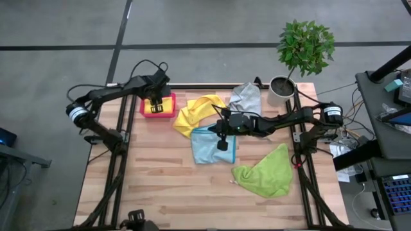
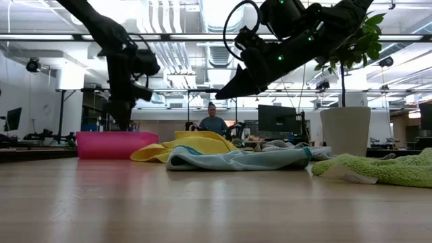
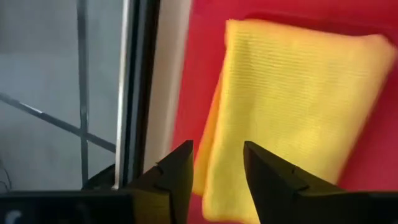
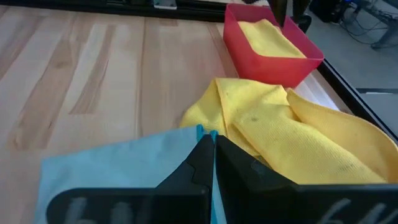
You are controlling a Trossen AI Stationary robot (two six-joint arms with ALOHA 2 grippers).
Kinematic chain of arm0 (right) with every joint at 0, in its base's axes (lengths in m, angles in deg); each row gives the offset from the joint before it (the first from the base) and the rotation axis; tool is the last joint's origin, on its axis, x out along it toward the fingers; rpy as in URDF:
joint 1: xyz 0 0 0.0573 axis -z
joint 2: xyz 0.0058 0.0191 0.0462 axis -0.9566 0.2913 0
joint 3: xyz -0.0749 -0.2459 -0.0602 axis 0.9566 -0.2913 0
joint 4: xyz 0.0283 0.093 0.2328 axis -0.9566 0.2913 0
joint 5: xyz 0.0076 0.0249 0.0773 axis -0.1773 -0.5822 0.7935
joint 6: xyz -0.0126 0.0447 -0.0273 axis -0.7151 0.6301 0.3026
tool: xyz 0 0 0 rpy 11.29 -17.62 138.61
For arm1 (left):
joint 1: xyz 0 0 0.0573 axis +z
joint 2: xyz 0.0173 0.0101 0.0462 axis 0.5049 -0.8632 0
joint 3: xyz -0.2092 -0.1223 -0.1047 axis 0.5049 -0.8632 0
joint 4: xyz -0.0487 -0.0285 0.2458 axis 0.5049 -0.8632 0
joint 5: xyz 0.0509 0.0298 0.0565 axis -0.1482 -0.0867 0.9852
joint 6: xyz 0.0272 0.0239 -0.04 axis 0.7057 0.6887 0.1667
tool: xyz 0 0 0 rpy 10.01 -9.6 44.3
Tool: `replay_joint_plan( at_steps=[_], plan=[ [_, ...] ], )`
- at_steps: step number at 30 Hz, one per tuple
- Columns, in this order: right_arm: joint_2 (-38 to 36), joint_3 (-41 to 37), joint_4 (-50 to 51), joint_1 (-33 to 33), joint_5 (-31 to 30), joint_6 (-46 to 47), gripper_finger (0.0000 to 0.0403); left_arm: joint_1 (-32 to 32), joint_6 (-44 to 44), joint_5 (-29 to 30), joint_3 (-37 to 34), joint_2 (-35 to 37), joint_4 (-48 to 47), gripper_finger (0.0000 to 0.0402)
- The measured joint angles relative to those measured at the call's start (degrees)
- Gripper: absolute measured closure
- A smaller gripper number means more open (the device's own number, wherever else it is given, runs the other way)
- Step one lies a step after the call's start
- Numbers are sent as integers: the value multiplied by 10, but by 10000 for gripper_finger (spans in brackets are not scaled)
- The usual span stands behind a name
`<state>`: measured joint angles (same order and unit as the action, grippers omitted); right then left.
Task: Fold microfiber towels
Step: Put the folded yellow microfiber cloth into the red bin
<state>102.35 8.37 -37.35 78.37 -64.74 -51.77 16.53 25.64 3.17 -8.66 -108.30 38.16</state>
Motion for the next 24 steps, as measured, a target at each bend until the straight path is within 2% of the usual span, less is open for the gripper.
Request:
replay_joint_plan(
  at_steps=[6, 11, 17, 24],
  plan=[
    [0, 0, 0, 0, 0, -6, 394, 15, -2, -27, -1, -58, 92, 322],
    [1, 0, 4, 0, 0, -6, 394, 15, -16, -34, -3, -97, 103, 359],
    [1, 0, 9, 0, 0, -7, 394, 13, -41, -33, -5, -88, 101, 377],
    [1, 0, 9, 0, 0, -8, 394, 9, -48, -30, -5, -18, 89, 378]
  ],
)
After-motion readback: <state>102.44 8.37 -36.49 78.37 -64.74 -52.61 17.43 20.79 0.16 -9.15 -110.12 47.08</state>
